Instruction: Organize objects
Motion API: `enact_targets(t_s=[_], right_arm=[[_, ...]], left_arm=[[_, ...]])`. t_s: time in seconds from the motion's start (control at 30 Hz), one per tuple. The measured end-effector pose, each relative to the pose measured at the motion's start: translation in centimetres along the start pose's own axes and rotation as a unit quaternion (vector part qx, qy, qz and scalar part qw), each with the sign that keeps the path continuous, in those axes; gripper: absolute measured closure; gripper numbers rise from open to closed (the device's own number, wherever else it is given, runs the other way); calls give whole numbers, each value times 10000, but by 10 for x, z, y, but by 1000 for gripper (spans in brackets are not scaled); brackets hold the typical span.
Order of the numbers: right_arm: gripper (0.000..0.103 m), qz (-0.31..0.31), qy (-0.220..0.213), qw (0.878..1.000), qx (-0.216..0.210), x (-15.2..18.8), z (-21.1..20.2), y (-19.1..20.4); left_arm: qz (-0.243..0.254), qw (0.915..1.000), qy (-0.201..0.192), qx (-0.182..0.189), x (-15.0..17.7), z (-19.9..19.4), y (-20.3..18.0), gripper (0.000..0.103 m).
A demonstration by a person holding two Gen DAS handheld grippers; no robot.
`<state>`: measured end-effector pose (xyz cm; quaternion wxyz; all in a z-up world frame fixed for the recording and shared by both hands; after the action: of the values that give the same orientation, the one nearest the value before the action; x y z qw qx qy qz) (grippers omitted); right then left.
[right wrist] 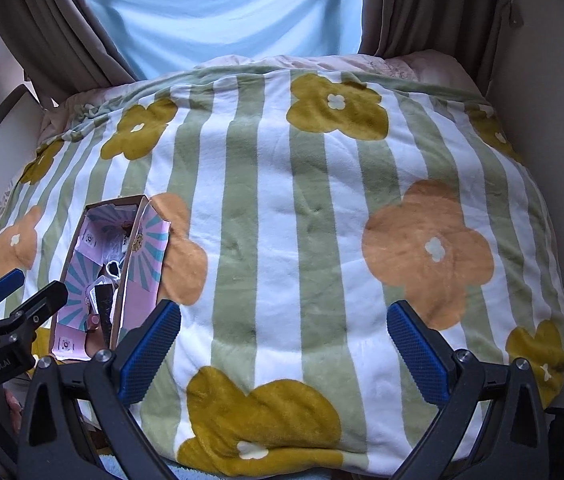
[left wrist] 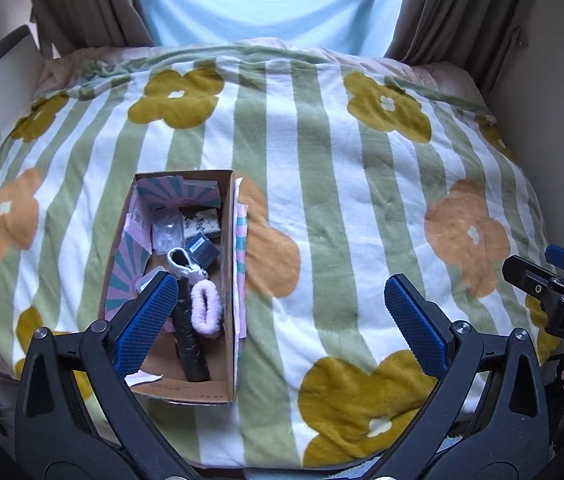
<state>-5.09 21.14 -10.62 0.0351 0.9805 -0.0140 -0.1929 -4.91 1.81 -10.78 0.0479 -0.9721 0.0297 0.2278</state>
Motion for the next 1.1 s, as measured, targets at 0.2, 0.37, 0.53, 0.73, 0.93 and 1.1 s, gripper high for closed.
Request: enact_targets(t_s=[0.2, 0.37, 0.53, 0.73, 0.93, 1.1], right_arm=[[0, 6, -11, 10000, -6, -1, 0, -1], [0, 38, -36, 10000, -1, -4, -1, -4], [0, 91, -55, 9999, 22, -8, -1, -5], [0, 101, -65, 9999, 44, -11, -1, -5], [0, 105, -64, 9999, 48, -11, -1, -4], [0, 108, -65, 9999, 50, -11, -1, -3]], left_arm=[[58, 10000, 3, 2, -1, -1, -4, 0], [57, 10000, -3, 5, -1, -1, -4, 0], [61, 10000, -5, -7, -2, 0, -5, 0], [50, 10000, -4, -5, -4, 0, -5, 0], [34, 10000, 17, -6, -8, 0, -3, 0], [25, 10000, 19, -15, -12, 2, 2, 0]])
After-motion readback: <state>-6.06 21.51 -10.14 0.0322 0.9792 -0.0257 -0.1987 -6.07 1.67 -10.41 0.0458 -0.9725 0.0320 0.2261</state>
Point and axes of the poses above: each gripper's, at about its wrist camera, not at the fingertips, and z roughly the way its jaws point, y to its left, x to its underside, the point moved 9 cm from there along z, roughly the way its jaws point, and after that the axes turned 5 degrees about y, right-handed, at the moved point
